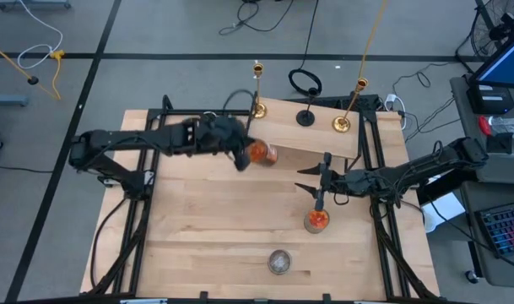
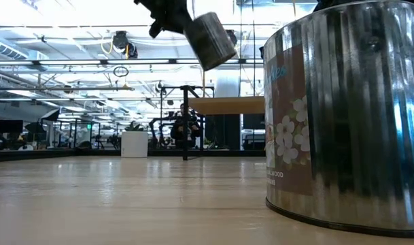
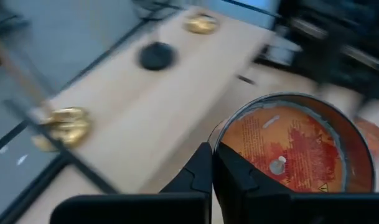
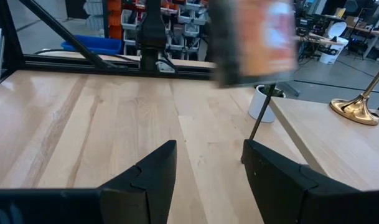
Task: Pick & Place candle stick holders
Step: Put the left orange scented candle on the shelf aligned with the left golden candle holder
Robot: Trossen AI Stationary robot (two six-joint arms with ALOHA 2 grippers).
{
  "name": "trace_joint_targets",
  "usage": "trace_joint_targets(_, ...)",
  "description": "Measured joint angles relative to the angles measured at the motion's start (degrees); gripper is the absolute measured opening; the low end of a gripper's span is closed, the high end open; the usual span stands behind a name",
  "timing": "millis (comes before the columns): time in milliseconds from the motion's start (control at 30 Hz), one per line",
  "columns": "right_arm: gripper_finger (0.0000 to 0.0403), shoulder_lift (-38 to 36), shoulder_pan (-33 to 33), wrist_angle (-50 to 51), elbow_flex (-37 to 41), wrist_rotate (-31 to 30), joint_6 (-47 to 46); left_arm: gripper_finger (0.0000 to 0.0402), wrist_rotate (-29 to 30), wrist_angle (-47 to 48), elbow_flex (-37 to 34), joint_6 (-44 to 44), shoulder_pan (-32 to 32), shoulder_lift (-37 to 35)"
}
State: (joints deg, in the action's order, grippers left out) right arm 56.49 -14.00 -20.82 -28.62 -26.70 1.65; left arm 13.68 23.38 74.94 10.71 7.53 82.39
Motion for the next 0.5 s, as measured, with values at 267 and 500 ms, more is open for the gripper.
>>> trace_joint_targets(267, 0.0180, 0.00, 0.00, -0.38, 0.00, 0.00, -0.01, 0.0003, -0.11, -2.10, 0.00, 0.11, 8.16, 0.33)
trace_joint_targets(500, 0.0180, 0.00, 0.00, -0.80, 0.00, 0.00, 0.00, 0.0003, -3.59, -9.26, 0.00, -0.42, 11.77, 4.33)
